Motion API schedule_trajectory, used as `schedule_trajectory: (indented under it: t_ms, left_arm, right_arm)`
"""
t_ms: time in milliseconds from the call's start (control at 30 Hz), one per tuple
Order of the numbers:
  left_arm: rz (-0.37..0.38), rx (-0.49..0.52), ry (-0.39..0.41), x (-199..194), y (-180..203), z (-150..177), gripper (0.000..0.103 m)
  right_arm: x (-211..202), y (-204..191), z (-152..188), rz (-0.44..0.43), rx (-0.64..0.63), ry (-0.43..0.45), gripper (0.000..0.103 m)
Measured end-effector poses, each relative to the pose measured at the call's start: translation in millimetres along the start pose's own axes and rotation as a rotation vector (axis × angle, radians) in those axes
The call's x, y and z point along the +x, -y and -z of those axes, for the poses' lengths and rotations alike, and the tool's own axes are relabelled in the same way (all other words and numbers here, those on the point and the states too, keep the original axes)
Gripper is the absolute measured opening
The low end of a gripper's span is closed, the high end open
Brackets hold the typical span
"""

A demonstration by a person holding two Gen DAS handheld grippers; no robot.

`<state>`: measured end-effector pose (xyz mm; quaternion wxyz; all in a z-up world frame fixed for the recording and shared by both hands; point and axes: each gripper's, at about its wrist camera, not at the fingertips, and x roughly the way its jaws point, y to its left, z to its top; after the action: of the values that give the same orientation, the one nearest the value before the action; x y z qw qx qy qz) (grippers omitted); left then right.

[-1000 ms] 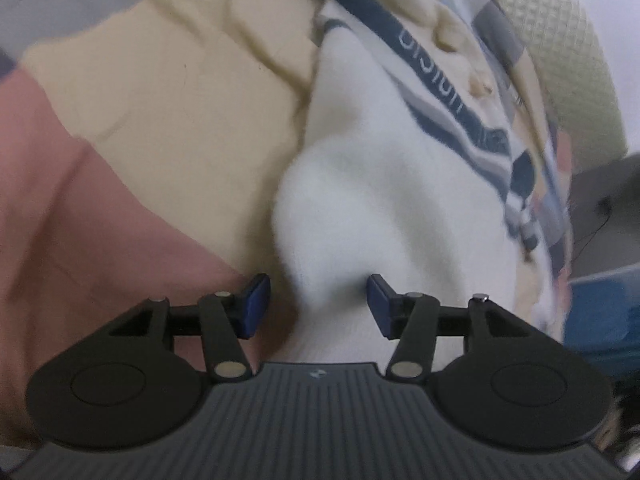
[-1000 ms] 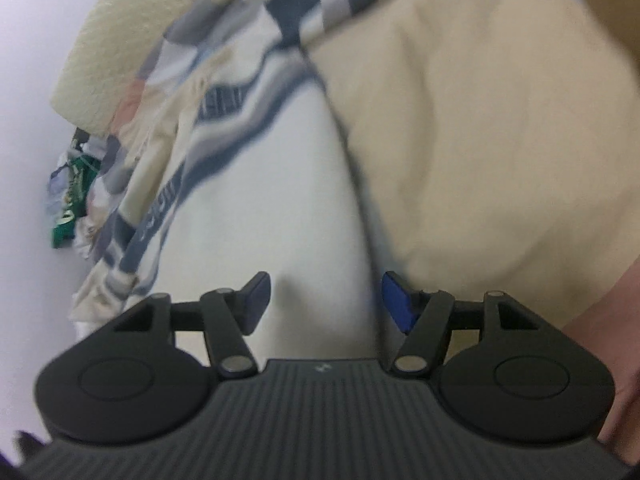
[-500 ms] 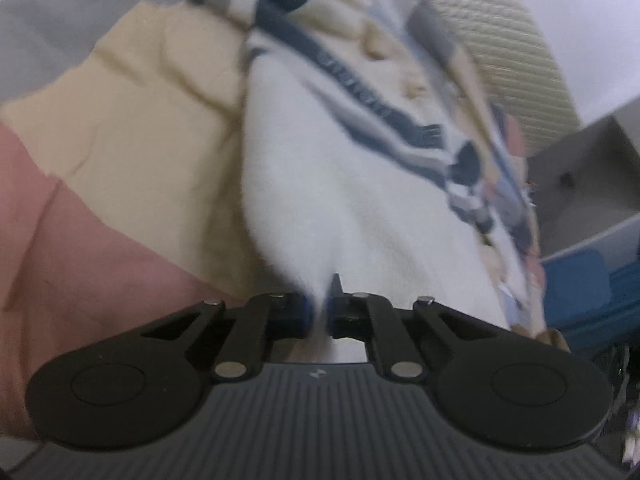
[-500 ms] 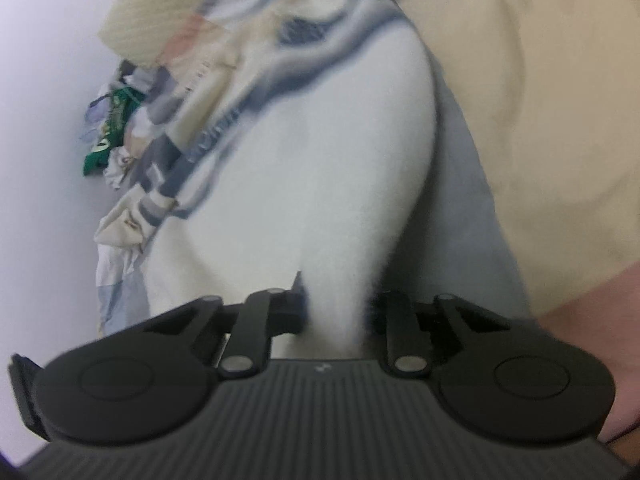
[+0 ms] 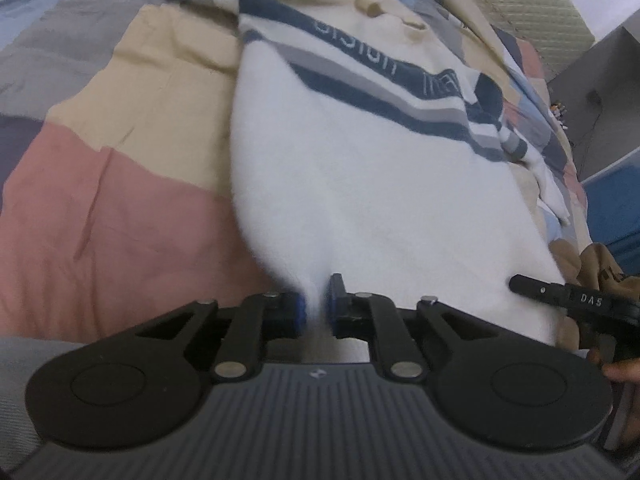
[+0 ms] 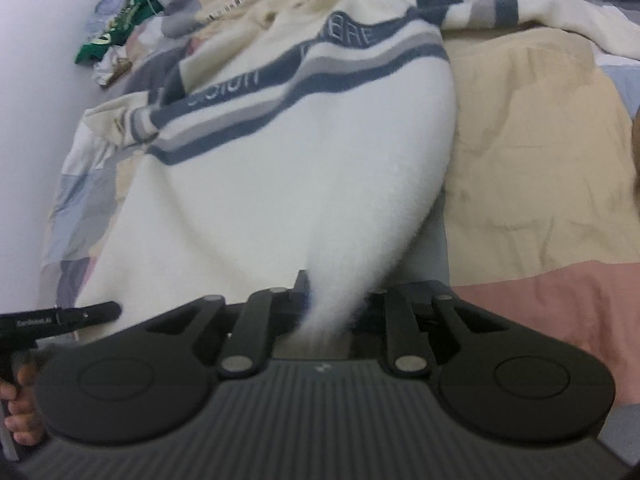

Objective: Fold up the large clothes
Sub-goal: 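Open both grippers and smooth the sweater flat on the bed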

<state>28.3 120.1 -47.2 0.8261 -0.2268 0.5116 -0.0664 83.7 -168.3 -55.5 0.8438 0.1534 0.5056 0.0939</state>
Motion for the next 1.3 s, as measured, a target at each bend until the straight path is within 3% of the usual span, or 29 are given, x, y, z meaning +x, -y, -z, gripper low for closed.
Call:
schedule_trajectory:
  t_ms: [67, 100, 267, 467, 633, 800, 833, 867, 933, 1167, 1300]
  left_arm:
    - [-0.007, 0.014, 0.006, -5, -2, -2, 0.058]
    - [-0.009, 0.010, 0.025, -10, -3, -1, 0.061]
    - [-0.035, 0.062, 0.191, -33, 5, -11, 0.063]
    - [-0.033, 0.108, 0.260, -1, 42, -45, 0.064]
    - [-0.027, 0.142, 0.252, 62, 72, -64, 0.064]
    - [-0.057, 0.177, 0.212, 115, 75, -71, 0.064]
    - [-0.060, 0.183, 0.203, 122, 73, -71, 0.064]
    - [-0.068, 0.184, 0.198, 128, 71, -73, 0.064]
    - [-0.072, 0.171, 0.206, 137, 66, -75, 0.064]
    - [-0.048, 0.067, 0.261, 145, 49, -85, 0.064]
    - [-0.057, 0.043, 0.275, 148, 46, -90, 0.064]
  right_arm:
    - [-2, 5, -7, 0.001, 0.031, 0.001, 0.034]
    - [-4, 7, -8, 0.004, 0.052, 0.002, 0.037]
    - [-21, 21, -15, -0.005, 0.096, 0.086, 0.056]
    - [-24, 63, -52, -0.047, 0.246, 0.262, 0.058]
    - [-9, 124, -96, -0.046, 0.385, 0.388, 0.059]
    - [7, 206, -130, -0.065, 0.588, 0.491, 0.060]
    - [11, 224, -136, -0.049, 0.618, 0.522, 0.063]
    - [16, 240, -142, -0.041, 0.643, 0.545, 0.073]
    - [29, 275, -151, -0.024, 0.713, 0.586, 0.079]
    - [67, 360, -180, 0.040, 0.818, 0.720, 0.077]
    - [76, 391, -199, 0.096, 0.815, 0.796, 0.072]
